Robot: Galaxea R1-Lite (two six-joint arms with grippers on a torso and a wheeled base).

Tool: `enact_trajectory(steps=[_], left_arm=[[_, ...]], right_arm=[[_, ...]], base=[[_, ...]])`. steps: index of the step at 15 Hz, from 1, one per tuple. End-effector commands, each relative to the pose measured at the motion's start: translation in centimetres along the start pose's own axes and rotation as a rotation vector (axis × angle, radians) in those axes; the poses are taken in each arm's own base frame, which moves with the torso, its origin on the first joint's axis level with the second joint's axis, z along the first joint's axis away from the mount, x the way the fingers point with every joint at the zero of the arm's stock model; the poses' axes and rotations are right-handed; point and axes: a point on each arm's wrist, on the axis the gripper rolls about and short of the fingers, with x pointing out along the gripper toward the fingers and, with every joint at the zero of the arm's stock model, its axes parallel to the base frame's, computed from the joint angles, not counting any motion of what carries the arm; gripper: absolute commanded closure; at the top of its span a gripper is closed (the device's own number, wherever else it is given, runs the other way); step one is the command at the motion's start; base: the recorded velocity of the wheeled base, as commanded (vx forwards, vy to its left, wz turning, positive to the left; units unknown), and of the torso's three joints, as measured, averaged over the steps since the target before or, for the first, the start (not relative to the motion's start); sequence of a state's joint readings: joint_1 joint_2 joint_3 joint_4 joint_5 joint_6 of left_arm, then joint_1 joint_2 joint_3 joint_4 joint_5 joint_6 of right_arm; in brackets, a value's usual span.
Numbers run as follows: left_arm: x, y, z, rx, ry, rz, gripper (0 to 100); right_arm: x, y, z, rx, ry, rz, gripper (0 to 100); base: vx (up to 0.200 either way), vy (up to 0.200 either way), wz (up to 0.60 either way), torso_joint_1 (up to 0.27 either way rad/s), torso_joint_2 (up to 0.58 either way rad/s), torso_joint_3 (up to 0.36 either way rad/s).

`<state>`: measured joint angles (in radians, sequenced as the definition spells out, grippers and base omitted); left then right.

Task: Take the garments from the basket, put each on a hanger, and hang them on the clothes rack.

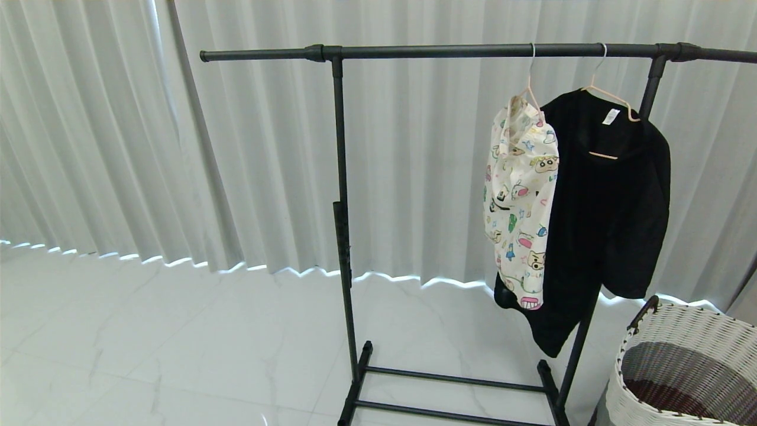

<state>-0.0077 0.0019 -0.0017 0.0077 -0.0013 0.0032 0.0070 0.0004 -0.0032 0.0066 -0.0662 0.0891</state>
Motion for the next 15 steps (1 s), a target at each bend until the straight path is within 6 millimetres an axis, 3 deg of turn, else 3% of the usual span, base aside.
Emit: enact_trajectory(steps=[1,15], left_arm=[[0.00,0.00,-0.01,0.000,0.000,0.001,0],[0.00,0.00,-0.01,0.000,0.000,0.000,0]], right_arm=[[0.00,0.00,0.00,0.000,-0.001,0.001,0],[0.00,0.00,-0.02,0.000,0.001,-0.001,0]], base=[[0.000,0.000,0.00,0.000,0.00,0.000],[0.000,0.000,0.00,0.000,0.00,0.000]])
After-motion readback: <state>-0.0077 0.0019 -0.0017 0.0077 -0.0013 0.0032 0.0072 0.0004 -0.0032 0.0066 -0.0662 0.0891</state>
